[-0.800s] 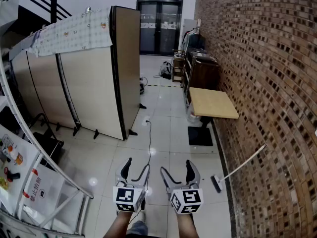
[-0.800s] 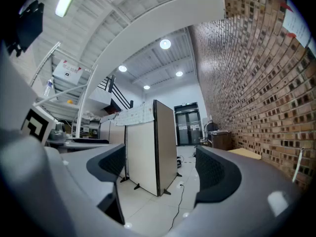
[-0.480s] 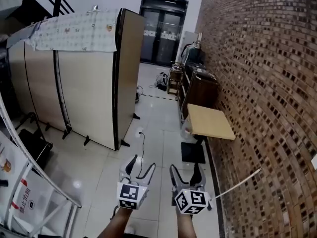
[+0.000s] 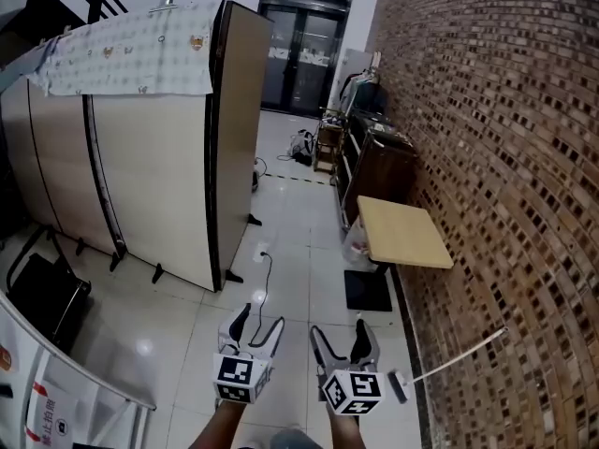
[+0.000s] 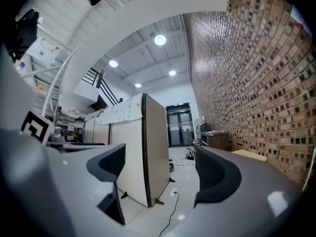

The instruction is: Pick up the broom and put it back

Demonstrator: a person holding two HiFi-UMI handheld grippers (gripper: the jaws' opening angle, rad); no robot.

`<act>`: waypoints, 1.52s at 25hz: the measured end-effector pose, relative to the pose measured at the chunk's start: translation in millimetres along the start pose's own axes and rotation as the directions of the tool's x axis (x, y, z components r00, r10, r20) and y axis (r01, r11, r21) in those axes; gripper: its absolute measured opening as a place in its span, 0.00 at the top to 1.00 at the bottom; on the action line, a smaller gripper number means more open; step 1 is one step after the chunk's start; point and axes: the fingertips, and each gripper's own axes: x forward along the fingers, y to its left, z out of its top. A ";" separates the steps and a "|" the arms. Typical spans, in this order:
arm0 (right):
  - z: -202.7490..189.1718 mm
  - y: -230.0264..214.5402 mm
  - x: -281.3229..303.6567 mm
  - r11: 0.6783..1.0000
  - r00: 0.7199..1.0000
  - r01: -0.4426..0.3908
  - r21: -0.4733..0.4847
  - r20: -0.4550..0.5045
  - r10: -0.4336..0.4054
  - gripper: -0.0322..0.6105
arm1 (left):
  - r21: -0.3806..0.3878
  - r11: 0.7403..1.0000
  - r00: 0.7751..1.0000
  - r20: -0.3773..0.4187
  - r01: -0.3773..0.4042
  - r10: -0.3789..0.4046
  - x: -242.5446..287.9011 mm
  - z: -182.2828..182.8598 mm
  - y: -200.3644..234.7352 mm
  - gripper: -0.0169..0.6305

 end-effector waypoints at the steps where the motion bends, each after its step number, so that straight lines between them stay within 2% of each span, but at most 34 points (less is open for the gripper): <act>1: -2.0 -5.0 9.5 1.000 1.000 -0.003 0.004 0.001 0.003 0.27 | 0.009 1.000 1.000 0.000 -0.007 0.007 10.0 -1.7 4.4 0.52; 8: -4.2 -44.1 111.2 0.998 0.998 -0.057 0.012 0.012 0.057 0.27 | 0.032 0.999 1.000 -0.003 -0.030 0.030 108.3 -2.2 41.8 0.52; 14: 16.8 -101.4 203.5 0.995 0.993 -0.102 0.003 0.050 0.102 0.27 | 0.089 0.996 0.999 0.035 -0.016 0.013 215.0 25.6 45.0 0.52; 16: 17.7 -118.8 228.1 0.994 0.992 -0.113 0.000 0.048 0.113 0.27 | 0.066 0.998 0.999 0.050 -0.023 0.020 246.2 29.0 45.1 0.52; 19: 18.0 -148.7 256.4 0.993 0.992 -0.116 -0.014 0.041 0.116 0.27 | 0.025 1.000 1.000 0.026 -0.005 0.004 292.5 23.5 37.7 0.52; 25: 13.5 -199.4 284.8 0.991 0.992 -0.126 -0.044 0.025 0.127 0.27 | 0.018 0.999 0.999 0.022 0.035 -0.035 364.9 15.5 15.0 0.52; 28: 13.3 -223.8 288.2 0.993 0.994 -0.105 -0.052 0.028 0.107 0.27 | 0.031 0.997 0.998 0.016 0.067 -0.068 392.0 9.0 -1.8 0.52; 31: 11.6 -251.1 287.1 0.998 0.997 -0.063 -0.029 0.033 0.064 0.27 | 0.022 0.991 0.991 -0.027 0.129 -0.129 419.8 -4.2 -24.3 0.52; 35: 6.1 -302.3 281.4 0.999 0.998 0.047 -0.016 0.040 -0.046 0.27 | 0.024 0.969 0.969 -0.026 0.247 -0.247 461.9 -11.0 -66.4 0.52; 38: 3.9 -347.4 276.4 0.989 0.988 0.147 -0.023 0.050 -0.145 0.27 | 0.024 0.945 0.946 -0.019 0.325 -0.325 500.0 -14.5 -96.7 0.52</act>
